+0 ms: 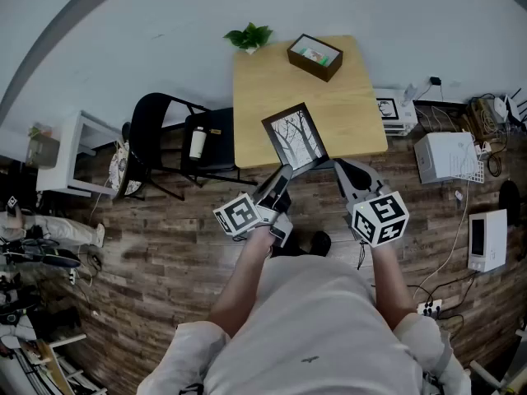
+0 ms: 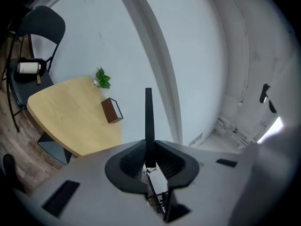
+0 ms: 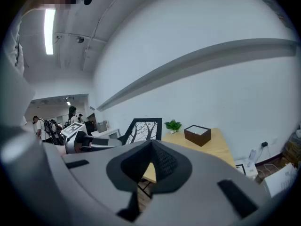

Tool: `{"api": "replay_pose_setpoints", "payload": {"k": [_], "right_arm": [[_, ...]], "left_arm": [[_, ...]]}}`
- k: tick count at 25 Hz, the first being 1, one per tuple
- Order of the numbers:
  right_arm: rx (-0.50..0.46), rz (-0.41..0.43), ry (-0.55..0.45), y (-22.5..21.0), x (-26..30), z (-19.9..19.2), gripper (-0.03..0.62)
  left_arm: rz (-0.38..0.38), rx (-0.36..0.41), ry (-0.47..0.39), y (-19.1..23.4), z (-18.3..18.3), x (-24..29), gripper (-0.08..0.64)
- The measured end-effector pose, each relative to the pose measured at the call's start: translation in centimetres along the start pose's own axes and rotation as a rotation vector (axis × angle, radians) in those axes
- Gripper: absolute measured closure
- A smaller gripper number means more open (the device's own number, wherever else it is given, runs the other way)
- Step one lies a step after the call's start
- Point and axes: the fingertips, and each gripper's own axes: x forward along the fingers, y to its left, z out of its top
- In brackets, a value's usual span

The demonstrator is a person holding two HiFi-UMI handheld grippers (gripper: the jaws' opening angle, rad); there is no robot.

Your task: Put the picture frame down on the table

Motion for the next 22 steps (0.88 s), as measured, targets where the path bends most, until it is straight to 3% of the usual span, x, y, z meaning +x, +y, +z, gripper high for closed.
{"api": "replay_pose_setpoints", "payload": {"k": [4, 11, 16, 22], "right_arm": [[-0.007, 0.000, 0.013, -0.5, -0.1, -0.3, 0.594], [-0.024, 0.011, 0.020, -0.7, -0.4, -0.8, 0.594], [-0.005, 0.015, 0.005, -0.4, -0.3, -1.0, 0.594], [0.024, 0.015, 0.000, -1.0, -1.4, -1.6, 0.594]], "left_arm": [[-0.002, -0.026, -0.005, 0.0, -0.3, 0.2, 0.502], [0.000, 0.001, 0.001, -0.7, -0.7, 0.8, 0.502], [0.003, -0.063, -0.008, -0.7, -1.0, 0.6, 0.502], [0.008, -0.066, 0.002, -1.1, -2.2, 0.5, 0.502]]}}
